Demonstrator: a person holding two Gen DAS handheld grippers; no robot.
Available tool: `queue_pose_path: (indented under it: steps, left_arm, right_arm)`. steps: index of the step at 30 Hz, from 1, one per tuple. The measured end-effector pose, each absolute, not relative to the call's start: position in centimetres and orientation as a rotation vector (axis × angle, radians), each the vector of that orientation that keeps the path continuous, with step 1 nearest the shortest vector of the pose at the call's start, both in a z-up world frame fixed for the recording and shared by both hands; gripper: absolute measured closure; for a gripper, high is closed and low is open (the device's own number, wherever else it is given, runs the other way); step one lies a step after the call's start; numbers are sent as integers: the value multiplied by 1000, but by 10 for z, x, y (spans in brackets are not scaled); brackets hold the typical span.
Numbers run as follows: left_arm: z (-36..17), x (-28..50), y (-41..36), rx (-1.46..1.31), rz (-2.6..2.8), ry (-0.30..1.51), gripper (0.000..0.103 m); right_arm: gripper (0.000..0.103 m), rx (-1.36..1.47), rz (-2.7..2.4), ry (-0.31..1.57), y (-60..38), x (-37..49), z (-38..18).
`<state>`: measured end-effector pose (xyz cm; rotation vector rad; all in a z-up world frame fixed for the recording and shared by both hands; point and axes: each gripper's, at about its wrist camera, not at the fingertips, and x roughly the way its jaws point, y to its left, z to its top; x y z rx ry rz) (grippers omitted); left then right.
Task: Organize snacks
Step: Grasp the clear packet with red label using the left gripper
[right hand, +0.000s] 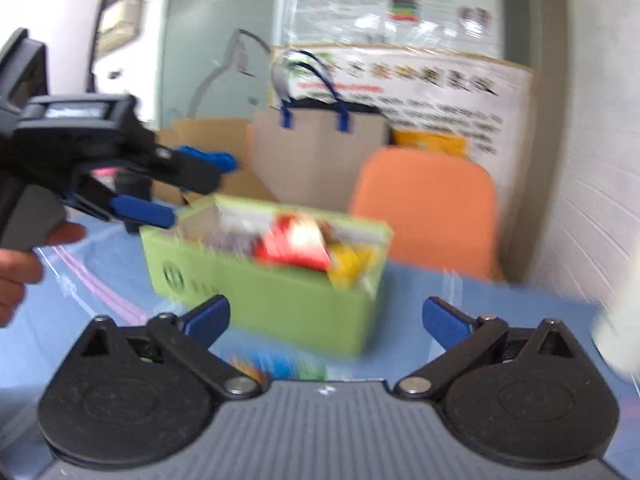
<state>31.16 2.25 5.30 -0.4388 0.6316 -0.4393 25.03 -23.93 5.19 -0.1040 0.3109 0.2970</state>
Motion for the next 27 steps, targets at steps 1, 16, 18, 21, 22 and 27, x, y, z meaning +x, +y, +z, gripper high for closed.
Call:
queue_pose_path:
  steps: [1,16,18,21,22,27]
  left_arm:
    - [45,305,15,-444,-456,655,15]
    - [-17,281,-128,-297,-569,955,18]
    - [-22,284,-138,-280,-564,973,18]
    - [-27,288,-147,-261,-565,994,20]
    - [-28,288,-148,-255,-567,995,20]
    - [-28,289,-150,-235,-572,987,20]
  right_arm:
    - [1,-86,263,326,-245,236,43]
    - [1,98,99,486,-273,164,-46]
    - [1,82,98,490,-270,167,-48]
    - [2,82,99,491,-271,167,-49]
    - [2,79,96,496,-272,166,-48]
    - [15,73,100,513,-274,168,-47]
